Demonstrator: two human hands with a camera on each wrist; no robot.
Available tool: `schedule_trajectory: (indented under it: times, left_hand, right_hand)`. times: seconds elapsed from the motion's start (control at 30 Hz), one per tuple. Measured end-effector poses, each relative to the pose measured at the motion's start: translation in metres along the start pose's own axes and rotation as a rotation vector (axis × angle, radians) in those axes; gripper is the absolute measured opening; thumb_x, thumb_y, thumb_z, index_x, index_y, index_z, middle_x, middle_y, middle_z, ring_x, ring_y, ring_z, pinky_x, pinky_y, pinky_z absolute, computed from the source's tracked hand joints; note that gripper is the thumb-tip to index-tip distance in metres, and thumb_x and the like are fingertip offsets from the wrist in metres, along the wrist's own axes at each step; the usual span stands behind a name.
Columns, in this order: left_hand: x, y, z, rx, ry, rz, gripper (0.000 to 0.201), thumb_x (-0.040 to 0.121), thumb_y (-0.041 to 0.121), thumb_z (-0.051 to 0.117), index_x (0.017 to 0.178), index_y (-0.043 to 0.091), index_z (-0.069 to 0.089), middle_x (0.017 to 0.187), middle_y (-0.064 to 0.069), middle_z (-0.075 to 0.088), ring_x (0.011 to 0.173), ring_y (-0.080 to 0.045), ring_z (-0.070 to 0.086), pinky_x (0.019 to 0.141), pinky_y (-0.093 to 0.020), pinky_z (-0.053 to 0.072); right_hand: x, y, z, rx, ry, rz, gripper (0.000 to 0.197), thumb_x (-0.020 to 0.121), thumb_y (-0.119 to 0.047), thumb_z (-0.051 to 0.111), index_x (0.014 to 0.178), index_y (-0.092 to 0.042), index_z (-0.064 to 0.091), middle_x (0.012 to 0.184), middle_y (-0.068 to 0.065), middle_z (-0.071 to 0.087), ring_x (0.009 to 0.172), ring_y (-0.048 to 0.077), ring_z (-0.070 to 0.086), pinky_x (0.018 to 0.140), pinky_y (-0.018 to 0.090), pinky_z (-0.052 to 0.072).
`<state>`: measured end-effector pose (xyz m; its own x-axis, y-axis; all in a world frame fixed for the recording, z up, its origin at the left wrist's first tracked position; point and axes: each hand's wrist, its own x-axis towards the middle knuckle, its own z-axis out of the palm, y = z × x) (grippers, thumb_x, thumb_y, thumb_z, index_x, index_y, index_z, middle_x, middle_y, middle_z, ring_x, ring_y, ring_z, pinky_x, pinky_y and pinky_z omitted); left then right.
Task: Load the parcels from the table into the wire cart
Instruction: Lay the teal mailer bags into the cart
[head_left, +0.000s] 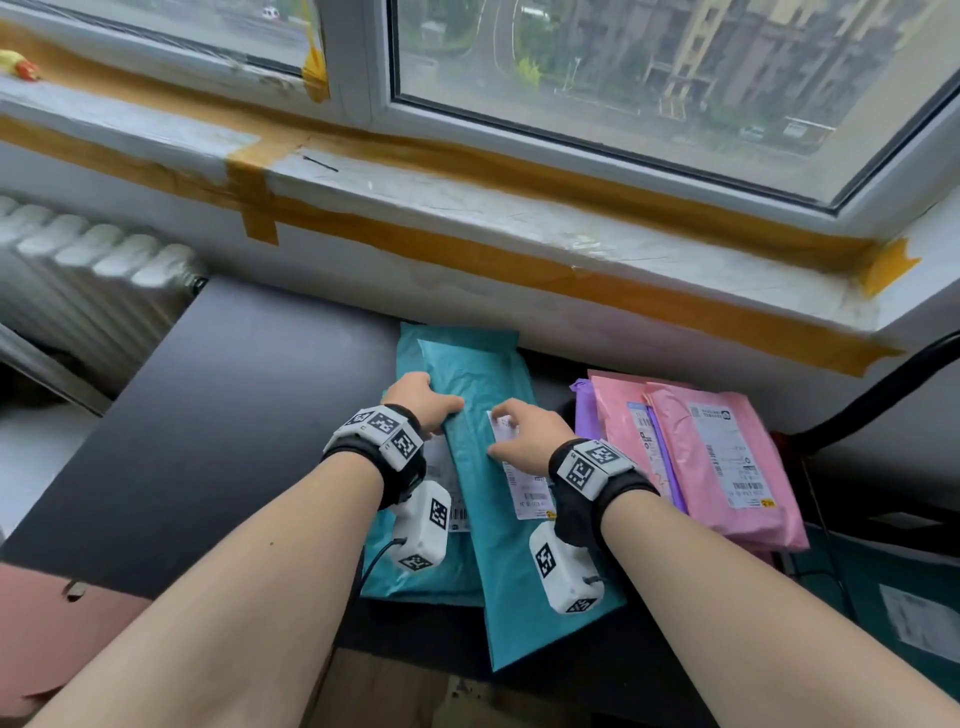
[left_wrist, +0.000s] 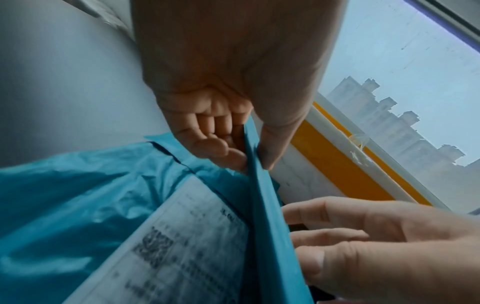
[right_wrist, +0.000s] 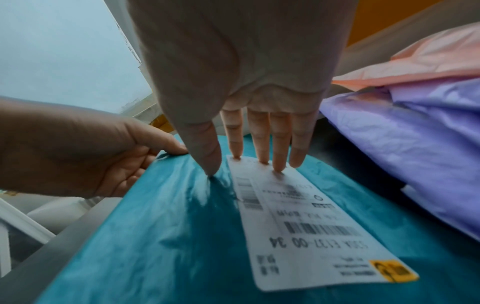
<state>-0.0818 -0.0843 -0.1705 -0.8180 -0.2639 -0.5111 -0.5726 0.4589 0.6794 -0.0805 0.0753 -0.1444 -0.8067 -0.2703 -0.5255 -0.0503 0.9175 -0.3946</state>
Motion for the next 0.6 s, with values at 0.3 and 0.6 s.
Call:
schedule_trajectory:
  times: [0.3, 0.6]
  left_hand:
    - [-0.034, 0.003, -0.038, -0.24, 0.117, 0.071, 0.013, 0.087, 0.017, 0.063, 0.081, 0.013, 0.053, 0.087, -0.01, 0.064, 0.06, -0.019, 0.057, 0.043, -0.02, 0.044]
    - [-0.08, 0.001, -0.081, -0.54, 0.342, 0.064, 0.018, 0.088, 0.016, 0.062, 0.098, 0.009, 0.049, 0.102, -0.012, 0.057, 0.082, -0.03, 0.065, 0.064, -0.038, 0.059]
  right_hand:
    - [-0.042, -0.031, 0.001, 0.009, 0.088, -0.039, 0.059, 0.087, -0.054, 0.056, 0.134, -0.021, 0.047, 0.134, 0.009, 0.055, 0.122, 0.026, 0.052, 0.098, 0.031, 0.041]
    - [-0.085, -0.05, -0.005, -0.006, 0.161, -0.057, 0.085, 0.081, -0.06, 0.061, 0.148, -0.016, 0.031, 0.15, 0.006, 0.039, 0.135, 0.023, 0.041, 0.108, 0.029, 0.033]
